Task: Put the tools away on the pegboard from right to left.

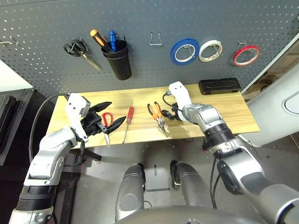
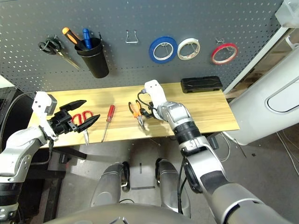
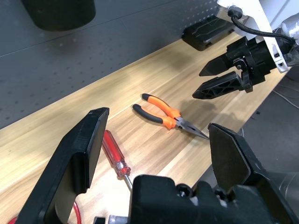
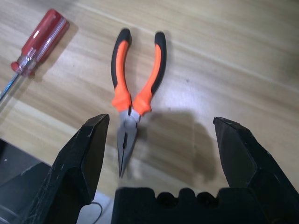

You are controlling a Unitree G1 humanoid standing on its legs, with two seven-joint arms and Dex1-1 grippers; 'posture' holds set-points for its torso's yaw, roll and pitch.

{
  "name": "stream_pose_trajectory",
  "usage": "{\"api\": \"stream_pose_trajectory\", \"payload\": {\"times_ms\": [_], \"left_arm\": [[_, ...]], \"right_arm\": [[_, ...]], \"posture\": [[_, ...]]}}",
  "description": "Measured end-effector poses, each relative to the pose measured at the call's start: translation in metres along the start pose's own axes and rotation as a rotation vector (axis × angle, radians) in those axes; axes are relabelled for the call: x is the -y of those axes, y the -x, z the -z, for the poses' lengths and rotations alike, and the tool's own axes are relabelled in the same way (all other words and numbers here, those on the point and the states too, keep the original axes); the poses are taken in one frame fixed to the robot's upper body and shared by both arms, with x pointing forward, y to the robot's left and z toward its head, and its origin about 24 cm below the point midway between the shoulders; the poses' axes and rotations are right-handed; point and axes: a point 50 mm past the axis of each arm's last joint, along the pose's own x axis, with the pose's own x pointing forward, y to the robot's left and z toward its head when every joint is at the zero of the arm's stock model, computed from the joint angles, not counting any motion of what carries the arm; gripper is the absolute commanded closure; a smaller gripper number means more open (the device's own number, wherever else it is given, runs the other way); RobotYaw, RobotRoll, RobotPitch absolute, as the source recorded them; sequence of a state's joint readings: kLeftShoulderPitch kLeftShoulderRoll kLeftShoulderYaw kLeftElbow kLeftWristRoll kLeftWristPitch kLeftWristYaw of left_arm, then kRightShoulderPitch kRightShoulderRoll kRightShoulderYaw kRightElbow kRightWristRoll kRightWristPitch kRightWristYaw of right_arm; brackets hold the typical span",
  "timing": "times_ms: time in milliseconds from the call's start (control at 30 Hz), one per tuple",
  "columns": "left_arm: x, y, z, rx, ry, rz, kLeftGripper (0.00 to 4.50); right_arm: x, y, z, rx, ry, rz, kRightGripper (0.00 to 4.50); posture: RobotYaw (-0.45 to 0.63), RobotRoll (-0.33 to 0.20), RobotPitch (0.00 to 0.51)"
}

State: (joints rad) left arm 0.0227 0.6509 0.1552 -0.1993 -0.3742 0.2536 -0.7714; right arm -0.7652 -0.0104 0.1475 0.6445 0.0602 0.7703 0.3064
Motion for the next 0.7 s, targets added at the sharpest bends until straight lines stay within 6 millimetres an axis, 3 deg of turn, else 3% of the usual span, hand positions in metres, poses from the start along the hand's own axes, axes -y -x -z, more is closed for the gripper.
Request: {"api": "stream_pose_trajectory", "payload": {"times_ms": [333, 700], "left_arm": [[0.01, 0.021, -0.013, -0.003, -0.013, -0.105, 0.0], [0.019, 0.032, -0.019, -0.019, 0.005, -0.15, 0.0]], "right_arm": [[-0.011, -0.013, -0.01, -0.001, 0.035, -0.002, 0.02], [-0.025, -0.022, -0.005, -0.046, 0.048, 0.038, 0.02]], "posture": [[0.27, 0.0, 0.232], [0.29, 0.0, 0.248]]}}
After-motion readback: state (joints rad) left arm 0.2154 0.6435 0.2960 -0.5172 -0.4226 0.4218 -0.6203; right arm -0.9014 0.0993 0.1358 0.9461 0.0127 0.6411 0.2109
